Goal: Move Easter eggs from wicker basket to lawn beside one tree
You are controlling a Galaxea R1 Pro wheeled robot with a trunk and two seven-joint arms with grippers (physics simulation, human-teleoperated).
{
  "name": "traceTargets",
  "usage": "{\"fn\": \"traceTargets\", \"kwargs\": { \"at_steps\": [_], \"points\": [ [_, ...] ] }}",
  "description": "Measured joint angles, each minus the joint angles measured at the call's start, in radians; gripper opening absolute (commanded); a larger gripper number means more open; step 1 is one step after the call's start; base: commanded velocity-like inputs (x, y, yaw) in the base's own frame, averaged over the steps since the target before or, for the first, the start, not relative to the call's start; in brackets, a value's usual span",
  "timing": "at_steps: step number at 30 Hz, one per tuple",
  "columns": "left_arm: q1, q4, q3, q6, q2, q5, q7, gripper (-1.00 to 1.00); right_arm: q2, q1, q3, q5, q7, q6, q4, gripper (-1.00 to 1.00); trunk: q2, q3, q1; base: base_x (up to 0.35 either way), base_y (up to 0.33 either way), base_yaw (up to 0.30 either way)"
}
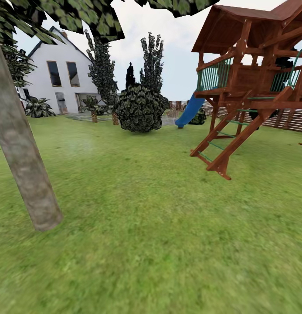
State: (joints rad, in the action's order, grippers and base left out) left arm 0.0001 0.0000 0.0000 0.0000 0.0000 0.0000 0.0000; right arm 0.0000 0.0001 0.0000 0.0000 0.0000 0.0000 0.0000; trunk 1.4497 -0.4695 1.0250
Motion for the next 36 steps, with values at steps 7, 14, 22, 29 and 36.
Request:
{"fn": "traceTargets", "kwargs": {
  "at_steps": [7,14,22,29,36],
  "points": [
    [-0.008,-0.027,0.013,-0.004,-0.008,0.009,-0.003,1.0,-0.001,-0.037,0.005,0.002,0.001,-0.029,-0.037,1.0,0.0,0.001,0.0,0.0,0.0,0.0],
    [-0.007,-0.029,0.013,-0.004,-0.008,0.01,-0.003,1.0,-0.001,-0.038,0.002,0.001,-0.004,-0.068,-0.038,1.0,0.0,0.001,0.0,0.0,0.0,0.0],
    [-0.007,-0.029,0.013,-0.004,-0.008,0.01,-0.003,1.0,0.002,-0.038,0.004,0.002,0.0,-0.113,-0.039,1.0,0.0,-0.007,0.0,0.0,0.0,0.0],
    [-0.007,-0.029,0.013,-0.004,-0.008,0.01,-0.003,1.0,0.003,-0.038,0.004,0.003,0.0,-0.122,-0.038,1.0,0.0,-0.018,0.0,0.0,0.0,0.0],
    [-0.007,-0.029,0.013,-0.004,-0.008,0.01,-0.003,1.0,0.003,-0.038,0.004,0.002,0.0,-0.124,-0.038,1.0,0.0,-0.03,0.0,0.0,0.0,0.0]
  ]
}}
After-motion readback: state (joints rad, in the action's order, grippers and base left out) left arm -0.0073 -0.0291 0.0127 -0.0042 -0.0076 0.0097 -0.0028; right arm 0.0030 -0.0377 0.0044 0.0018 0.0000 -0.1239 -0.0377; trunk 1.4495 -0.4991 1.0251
